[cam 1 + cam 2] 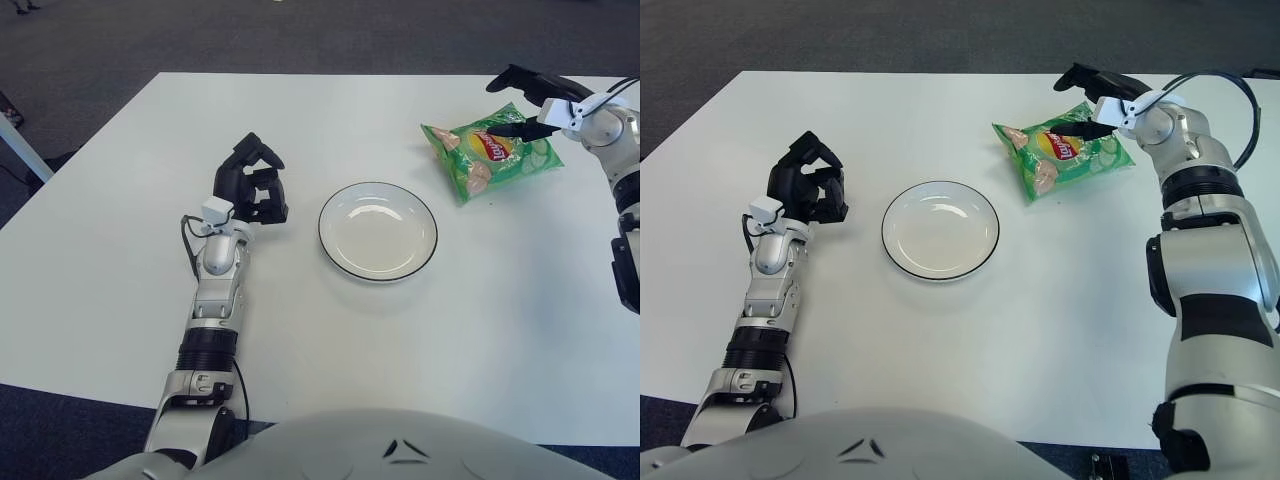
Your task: Put the snack into the plate.
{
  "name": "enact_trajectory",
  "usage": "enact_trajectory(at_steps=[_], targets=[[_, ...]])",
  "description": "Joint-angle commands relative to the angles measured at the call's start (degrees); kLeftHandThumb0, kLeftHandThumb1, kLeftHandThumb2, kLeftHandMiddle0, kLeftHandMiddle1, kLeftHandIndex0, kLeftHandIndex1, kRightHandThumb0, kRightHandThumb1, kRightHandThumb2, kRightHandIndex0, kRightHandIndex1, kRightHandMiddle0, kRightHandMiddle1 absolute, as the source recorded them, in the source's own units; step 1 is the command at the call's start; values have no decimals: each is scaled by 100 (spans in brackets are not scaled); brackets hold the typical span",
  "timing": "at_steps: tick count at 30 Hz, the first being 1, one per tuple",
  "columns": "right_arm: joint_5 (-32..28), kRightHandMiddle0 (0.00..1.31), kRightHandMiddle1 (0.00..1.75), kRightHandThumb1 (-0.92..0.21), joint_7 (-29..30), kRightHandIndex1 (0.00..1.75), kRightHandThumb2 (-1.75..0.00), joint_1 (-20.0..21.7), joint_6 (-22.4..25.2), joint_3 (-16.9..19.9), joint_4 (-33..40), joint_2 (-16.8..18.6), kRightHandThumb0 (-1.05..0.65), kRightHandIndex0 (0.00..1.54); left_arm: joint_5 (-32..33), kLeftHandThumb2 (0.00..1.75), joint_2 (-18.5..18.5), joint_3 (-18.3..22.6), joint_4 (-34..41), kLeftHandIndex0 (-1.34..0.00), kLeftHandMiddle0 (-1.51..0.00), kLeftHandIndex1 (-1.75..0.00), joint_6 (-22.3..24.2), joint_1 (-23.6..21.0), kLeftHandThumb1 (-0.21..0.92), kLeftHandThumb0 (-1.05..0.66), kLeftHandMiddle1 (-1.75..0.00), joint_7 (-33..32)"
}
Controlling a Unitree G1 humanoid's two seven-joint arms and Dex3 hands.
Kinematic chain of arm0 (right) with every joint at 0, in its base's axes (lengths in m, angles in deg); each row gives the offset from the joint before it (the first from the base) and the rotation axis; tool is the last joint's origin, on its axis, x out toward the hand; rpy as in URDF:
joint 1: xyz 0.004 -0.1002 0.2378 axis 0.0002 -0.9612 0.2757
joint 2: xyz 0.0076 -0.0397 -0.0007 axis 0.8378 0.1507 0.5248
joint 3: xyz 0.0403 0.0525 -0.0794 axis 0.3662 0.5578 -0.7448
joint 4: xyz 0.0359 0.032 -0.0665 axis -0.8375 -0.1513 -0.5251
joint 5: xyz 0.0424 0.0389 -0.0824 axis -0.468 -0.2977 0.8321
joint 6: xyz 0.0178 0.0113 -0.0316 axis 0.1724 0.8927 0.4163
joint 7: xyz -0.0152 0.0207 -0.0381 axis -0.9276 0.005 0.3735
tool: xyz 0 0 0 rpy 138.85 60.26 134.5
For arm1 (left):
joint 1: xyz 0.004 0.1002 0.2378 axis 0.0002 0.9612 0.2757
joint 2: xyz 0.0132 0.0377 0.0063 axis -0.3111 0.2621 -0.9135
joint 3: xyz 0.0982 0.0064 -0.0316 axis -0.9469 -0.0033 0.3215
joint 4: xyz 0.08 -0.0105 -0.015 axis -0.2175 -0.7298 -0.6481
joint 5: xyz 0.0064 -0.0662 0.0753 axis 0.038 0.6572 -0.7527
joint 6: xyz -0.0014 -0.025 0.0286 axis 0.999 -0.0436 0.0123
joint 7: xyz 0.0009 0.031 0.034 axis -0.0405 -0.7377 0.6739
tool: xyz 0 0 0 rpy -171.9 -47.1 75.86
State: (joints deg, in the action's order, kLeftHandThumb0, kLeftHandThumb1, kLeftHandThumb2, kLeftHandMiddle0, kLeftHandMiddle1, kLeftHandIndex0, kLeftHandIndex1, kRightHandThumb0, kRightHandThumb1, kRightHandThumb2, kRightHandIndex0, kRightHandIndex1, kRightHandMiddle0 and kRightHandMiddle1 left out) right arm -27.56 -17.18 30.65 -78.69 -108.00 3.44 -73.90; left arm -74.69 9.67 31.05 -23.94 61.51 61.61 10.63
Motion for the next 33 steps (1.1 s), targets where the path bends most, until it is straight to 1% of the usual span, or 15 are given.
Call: enact_trajectory(at_steps=[1,2,5,11,13,16,20,27,30,33], targets=[[262,0,60,-91,290,1,-41,6,79,-234,-244,37,-97,0,61,137,252,-38,-501,-65,-135,-175,58,930,27,-50,-175,-22],[301,0,55,-91,321,1,-41,-5,66,-274,-273,45,-97,0,69,137,258,-40,-493,-65,-135,-175,64,928,27,-50,-175,-20],[350,0,48,-92,366,0,-42,6,23,-351,-331,48,-98,0,72,137,266,-42,-486,-65,-135,-175,65,927,27,-50,-175,-25],[425,0,34,-92,134,0,-44,26,-158,-516,-373,39,-102,0,64,138,222,-30,-507,-66,-135,-175,133,901,26,-50,-175,-10],[434,0,32,-92,103,0,-45,16,-165,-563,-387,50,-102,0,61,138,221,-27,-506,-66,-135,-175,142,898,26,-50,-175,-14],[572,0,27,-92,71,0,-45,-116,-161,-763,-423,144,-104,0,64,137,218,-27,-507,-65,-135,-175,143,903,27,-50,-175,-3],[644,0,21,-92,-239,0,-42,-223,-86,-912,-510,237,-104,0,69,137,233,-24,-542,-65,-135,-175,46,904,27,-50,-175,4],[685,0,13,-92,-628,0,-37,-385,-48,-1090,-596,265,-104,0,-20,139,245,-45,-558,-67,-136,-175,-92,910,25,-51,-175,-53],[710,0,12,-92,-614,0,-36,-489,2,-1153,-637,294,-104,0,-43,141,247,-41,-578,-68,-136,-175,-133,908,24,-51,-175,-74],[793,0,11,-92,-464,0,-38,-623,142,-1253,-707,377,-104,0,-102,141,263,-24,-610,-68,-136,-175,-212,906,24,-51,-175,-155]])
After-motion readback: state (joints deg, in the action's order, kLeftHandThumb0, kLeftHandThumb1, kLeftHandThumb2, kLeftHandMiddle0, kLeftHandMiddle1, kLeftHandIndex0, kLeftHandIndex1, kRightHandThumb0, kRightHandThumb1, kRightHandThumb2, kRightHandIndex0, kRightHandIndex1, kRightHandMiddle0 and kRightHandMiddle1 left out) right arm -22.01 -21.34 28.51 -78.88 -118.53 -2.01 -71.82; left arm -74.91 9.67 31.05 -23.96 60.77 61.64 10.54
